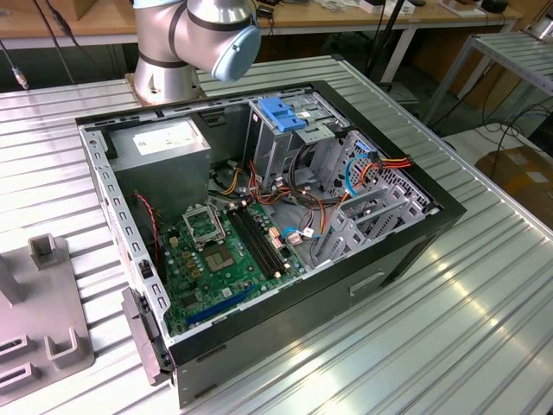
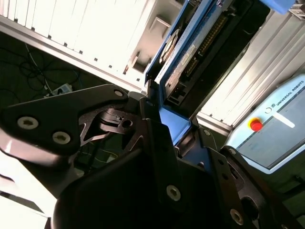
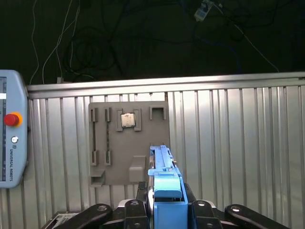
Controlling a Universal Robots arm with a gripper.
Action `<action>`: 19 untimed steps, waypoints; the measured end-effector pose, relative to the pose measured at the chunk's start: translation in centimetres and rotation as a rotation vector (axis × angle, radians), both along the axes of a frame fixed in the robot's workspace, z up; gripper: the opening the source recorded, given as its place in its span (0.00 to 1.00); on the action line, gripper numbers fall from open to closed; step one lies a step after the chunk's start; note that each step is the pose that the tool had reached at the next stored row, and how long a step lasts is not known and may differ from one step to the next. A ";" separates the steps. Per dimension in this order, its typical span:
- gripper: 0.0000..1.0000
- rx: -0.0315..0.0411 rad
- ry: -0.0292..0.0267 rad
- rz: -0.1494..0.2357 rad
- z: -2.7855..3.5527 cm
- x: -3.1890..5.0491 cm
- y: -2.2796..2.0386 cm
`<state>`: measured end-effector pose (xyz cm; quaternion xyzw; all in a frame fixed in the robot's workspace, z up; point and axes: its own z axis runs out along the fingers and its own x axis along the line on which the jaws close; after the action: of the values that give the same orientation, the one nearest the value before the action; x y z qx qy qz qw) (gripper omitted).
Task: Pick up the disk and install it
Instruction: 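Pick up the disk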
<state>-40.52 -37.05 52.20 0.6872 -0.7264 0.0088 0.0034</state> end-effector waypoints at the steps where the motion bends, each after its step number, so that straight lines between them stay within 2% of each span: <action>1: 0.37 0.0000 0.0000 0.000 0.00 0.13 -0.01; 19: 0.37 0.0000 0.0001 0.000 0.00 3.30 -0.23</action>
<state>-37.22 -37.28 52.20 0.6872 -0.7264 0.0088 0.0034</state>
